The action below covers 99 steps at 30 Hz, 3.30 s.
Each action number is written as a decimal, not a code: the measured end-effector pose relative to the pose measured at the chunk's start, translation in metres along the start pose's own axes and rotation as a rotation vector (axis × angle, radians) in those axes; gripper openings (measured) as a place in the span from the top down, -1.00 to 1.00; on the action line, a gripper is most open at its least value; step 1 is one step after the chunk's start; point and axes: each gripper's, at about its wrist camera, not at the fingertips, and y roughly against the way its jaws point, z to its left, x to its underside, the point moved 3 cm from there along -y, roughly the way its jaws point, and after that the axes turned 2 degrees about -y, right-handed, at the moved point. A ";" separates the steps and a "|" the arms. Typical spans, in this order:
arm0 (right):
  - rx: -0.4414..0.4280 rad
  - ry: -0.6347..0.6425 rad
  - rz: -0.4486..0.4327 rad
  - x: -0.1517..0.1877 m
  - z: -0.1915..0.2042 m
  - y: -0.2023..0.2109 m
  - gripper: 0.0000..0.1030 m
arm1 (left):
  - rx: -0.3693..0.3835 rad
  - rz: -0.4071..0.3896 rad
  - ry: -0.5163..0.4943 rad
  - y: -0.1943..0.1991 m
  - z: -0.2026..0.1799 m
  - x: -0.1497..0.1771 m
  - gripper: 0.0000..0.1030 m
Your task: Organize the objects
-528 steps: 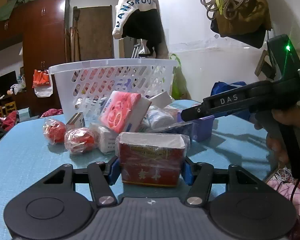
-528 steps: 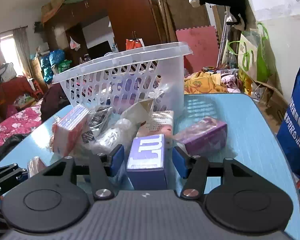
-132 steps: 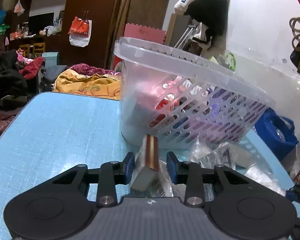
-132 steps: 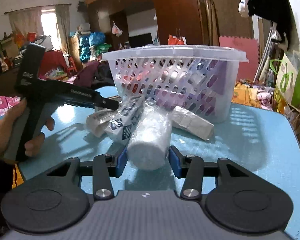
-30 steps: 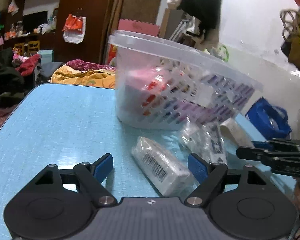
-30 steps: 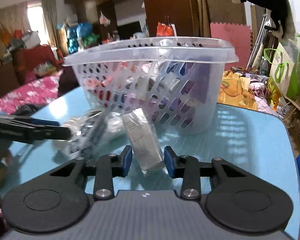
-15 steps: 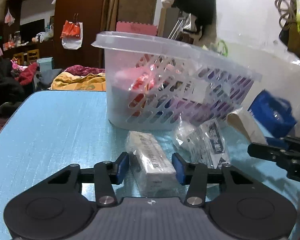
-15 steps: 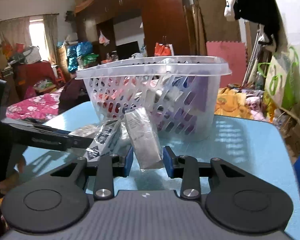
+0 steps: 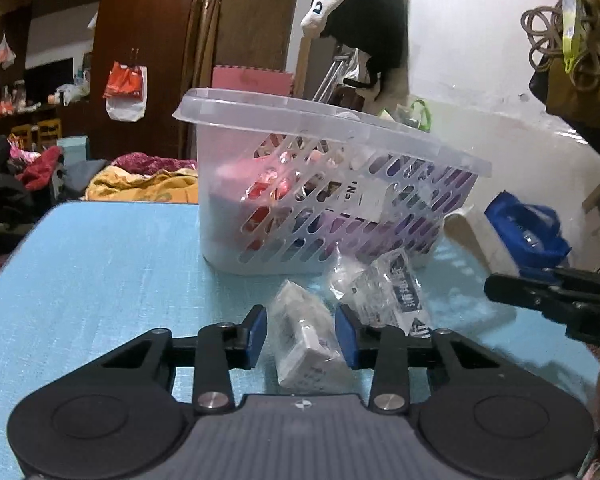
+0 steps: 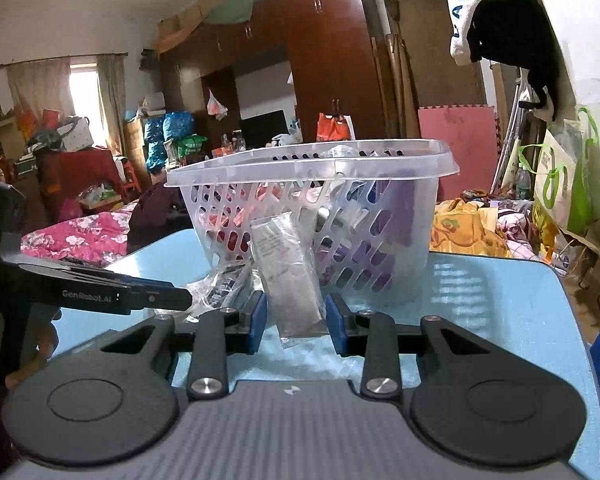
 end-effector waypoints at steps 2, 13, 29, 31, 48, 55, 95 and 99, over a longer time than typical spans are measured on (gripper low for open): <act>-0.001 -0.004 -0.003 0.000 -0.001 0.000 0.29 | -0.041 0.011 -0.043 -0.002 -0.006 0.002 -0.03; -0.007 -0.015 -0.017 0.002 -0.002 0.002 0.29 | -0.088 0.081 -0.137 -0.012 -0.019 0.004 0.32; -0.046 -0.006 -0.170 -0.096 0.017 0.017 0.30 | -0.012 -0.243 -0.042 0.043 -0.013 -0.119 0.31; -0.028 0.011 -0.153 -0.118 0.016 -0.005 0.24 | 0.006 -0.185 -0.015 0.018 -0.009 -0.144 0.23; 0.023 -0.082 -0.158 -0.077 -0.024 0.031 -1.00 | 0.015 -0.082 -0.133 0.023 -0.067 -0.048 -0.63; 0.064 -0.156 -0.099 -0.065 -0.033 0.020 -1.00 | -0.077 0.039 -0.151 -0.021 -0.075 -0.019 0.20; 0.038 0.009 0.136 -0.007 0.029 -0.031 0.08 | -0.050 -0.137 0.034 0.035 0.029 -0.001 0.22; 0.026 0.001 0.061 -0.011 0.019 0.011 0.08 | 0.024 -0.150 0.115 0.047 0.030 -0.003 0.22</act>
